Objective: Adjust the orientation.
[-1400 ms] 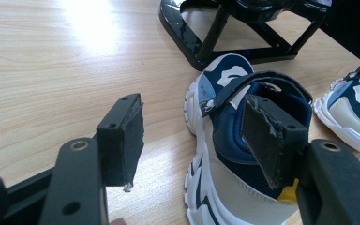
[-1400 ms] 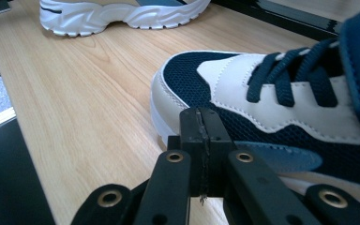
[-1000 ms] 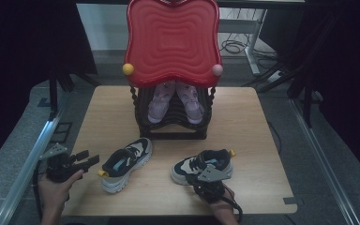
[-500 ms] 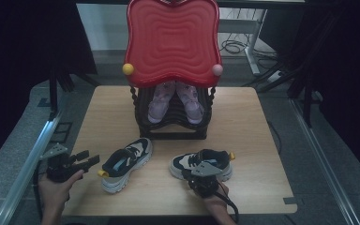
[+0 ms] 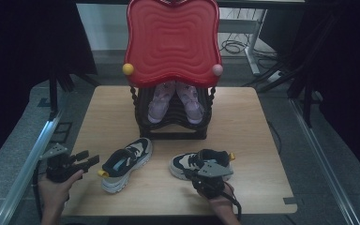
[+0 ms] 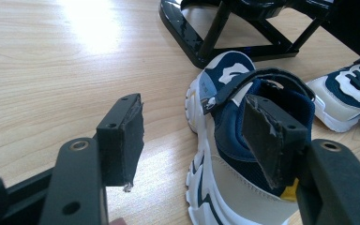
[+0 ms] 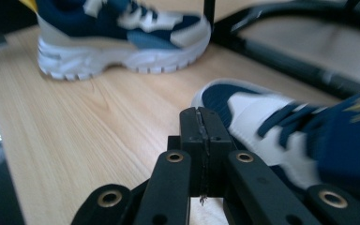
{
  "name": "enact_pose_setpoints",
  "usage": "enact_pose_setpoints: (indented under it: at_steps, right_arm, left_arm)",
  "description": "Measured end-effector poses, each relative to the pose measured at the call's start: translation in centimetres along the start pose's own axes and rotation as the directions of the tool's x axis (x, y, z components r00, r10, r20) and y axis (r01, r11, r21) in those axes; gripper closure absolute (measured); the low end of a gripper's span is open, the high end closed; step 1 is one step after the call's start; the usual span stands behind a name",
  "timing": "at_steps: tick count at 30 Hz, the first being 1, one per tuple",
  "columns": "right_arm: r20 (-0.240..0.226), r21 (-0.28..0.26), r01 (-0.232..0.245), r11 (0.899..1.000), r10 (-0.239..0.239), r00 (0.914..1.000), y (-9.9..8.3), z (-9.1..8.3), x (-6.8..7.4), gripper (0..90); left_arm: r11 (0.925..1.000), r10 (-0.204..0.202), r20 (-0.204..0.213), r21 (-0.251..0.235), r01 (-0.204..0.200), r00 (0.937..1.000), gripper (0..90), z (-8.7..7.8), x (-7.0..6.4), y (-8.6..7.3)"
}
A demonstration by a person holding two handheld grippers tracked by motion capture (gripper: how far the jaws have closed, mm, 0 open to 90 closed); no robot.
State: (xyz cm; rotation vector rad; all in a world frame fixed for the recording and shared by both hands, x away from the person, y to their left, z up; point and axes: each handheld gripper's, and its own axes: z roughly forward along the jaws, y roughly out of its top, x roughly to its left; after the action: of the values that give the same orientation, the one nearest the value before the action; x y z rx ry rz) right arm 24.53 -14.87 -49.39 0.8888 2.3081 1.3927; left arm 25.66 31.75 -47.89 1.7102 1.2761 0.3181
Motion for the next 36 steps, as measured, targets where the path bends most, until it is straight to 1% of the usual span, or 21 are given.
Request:
enact_pose_setpoints:
  at_steps: [1,2,3,5,6,7,8,10,11,13,15,16,17,20,21,22,24,27,30,32,36]
  right_arm:
    - [0.0,0.0,0.0,1.0,0.0,1.0,0.0,0.0,0.0,90.0]
    - [0.012,-0.033,-0.002,0.999,0.003,0.9999,0.6,-1.1,-0.6,90.0]
    - [0.012,-0.033,-0.002,0.999,0.003,0.9999,0.6,-1.1,-0.6,90.0]
    - [0.038,-0.066,-0.007,0.998,0.009,0.9992,1.2,-2.1,-1.4,90.0]
    - [0.059,-0.099,-0.018,0.995,0.024,0.9979,1.9,-3.3,-2.7,90.0]
    - [0.059,-0.099,-0.018,0.995,0.024,0.9979,1.9,-3.3,-2.7,90.0]
    - [0.07,-0.118,-0.032,0.993,0.04,0.9967,2.3,-4.3,-4.1,90.0]
    - [0.089,-0.125,-0.037,0.991,0.048,0.9949,2.5,-5.0,-5.4,90.0]
    - [0.089,-0.125,-0.037,0.991,0.048,0.9949,2.5,-5.0,-5.4,90.0]
    - [0.111,-0.138,-0.061,0.988,0.077,0.9909,2.5,-5.8,-7.2,90.0]
    - [0.13,-0.143,-0.065,0.988,0.084,0.988,2.5,-6.2,-8.5,90.0]
    - [0.135,-0.145,-0.078,0.986,0.097,0.9861,2.5,-6.4,-9.5,90.0]
    - [0.13,-0.142,-0.091,0.986,0.109,0.9855,2.5,-6.4,-10.5,90.0]
    - [0.142,-0.14,-0.107,0.984,0.127,0.9817,2.5,-6.3,-12.1,90.0]
    - [0.141,-0.114,-0.116,0.987,0.131,0.9812,2.3,-5.8,-13.2,90.0]
    - [0.141,-0.114,-0.116,0.987,0.131,0.9812,2.3,-5.8,-13.2,90.0]
    - [0.141,-0.099,-0.131,0.987,0.144,0.9795,1.9,-5.5,-13.9,90.0]
    - [0.148,-0.086,-0.165,0.983,0.176,0.9732,0.8,-5.3,-15.1,90.0]
    - [0.144,-0.083,-0.175,0.981,0.185,0.972,0.4,-5.4,-15.6,90.0]
    - [0.133,-0.077,-0.175,0.982,0.184,0.9739,0.1,-5.4,-15.8,90.0]
    - [0.093,-0.052,-0.169,0.984,0.173,0.9806,-0.6,-5.2,-16.1,90.0]
  left_arm:
    - [1.0,0.0,0.0,0.0,0.0,1.0,39.3,0.0,0.0,0.0]
    - [1.0,0.0,0.0,0.001,0.0,1.0,39.3,0.0,0.0,0.0]
    - [1.0,0.0,0.0,0.002,0.0,1.0,39.3,0.0,0.0,0.0]
    - [1.0,0.0,0.001,0.001,0.0,1.0,39.3,0.2,0.0,0.0]
    - [1.0,-0.001,0.001,0.002,0.001,1.0,39.3,0.2,0.0,-0.1]
    - [1.0,-0.001,0.001,0.005,0.001,1.0,39.3,0.3,0.0,-0.1]
    - [1.0,-0.001,0.002,0.006,0.001,1.0,39.3,0.4,0.0,-0.1]
    - [0.9999,0.0,0.001,0.012,0.0,1.0,39.3,0.5,-0.1,-0.1]
    - [0.9999,0.0,0.002,0.012,0.0,1.0,39.3,0.6,-0.1,-0.1]
    - [0.9998,0.002,0.003,0.017,-0.002,1.0,39.3,0.7,-0.2,-0.1]
    - [0.9998,0.004,0.005,0.021,-0.004,1.0,39.3,0.9,-0.3,-0.1]
    - [0.9996,0.005,0.006,0.026,-0.005,1.0,39.3,1.0,-0.3,-0.1]
    - [0.9996,0.006,0.007,0.028,-0.006,1.0,39.3,1.1,-0.3,-0.2]
    - [0.9993,0.01,0.009,0.036,-0.011,0.9999,39.3,1.2,-0.4,-0.2]
    - [0.9993,0.011,0.01,0.035,-0.011,0.9999,39.3,1.2,-0.4,-0.2]
    - [0.9994,0.01,0.01,0.033,-0.011,0.9999,39.3,1.2,-0.4,-0.2]
    - [0.9996,0.009,0.01,0.028,-0.009,0.9999,39.2,1.1,-0.4,-0.2]
    - [0.9996,0.006,0.007,0.028,-0.006,1.0,39.3,0.9,-0.3,-0.2]
    - [0.9998,0.004,0.007,0.022,-0.004,1.0,39.3,0.8,-0.2,-0.2]
    - [0.9997,0.005,0.007,0.024,-0.005,1.0,39.3,0.8,-0.2,-0.2]
    - [0.9997,0.003,0.005,0.023,-0.004,1.0,39.3,0.7,-0.1,-0.2]
